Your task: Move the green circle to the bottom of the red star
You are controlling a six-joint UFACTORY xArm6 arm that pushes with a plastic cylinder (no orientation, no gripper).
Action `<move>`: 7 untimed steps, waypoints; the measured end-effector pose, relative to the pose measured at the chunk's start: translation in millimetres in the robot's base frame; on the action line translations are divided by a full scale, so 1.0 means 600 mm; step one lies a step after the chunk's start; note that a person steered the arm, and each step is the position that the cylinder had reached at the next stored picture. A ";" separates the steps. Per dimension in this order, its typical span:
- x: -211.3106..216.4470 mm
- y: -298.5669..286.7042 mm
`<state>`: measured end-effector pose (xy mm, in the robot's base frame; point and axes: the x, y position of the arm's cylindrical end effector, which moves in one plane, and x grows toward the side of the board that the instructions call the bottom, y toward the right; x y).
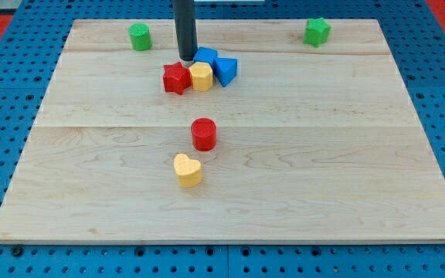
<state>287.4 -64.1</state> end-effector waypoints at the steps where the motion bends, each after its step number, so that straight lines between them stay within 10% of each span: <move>1: -0.043 -0.050; 3: -0.124 -0.156; 7: 0.026 -0.190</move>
<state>302.7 -178.0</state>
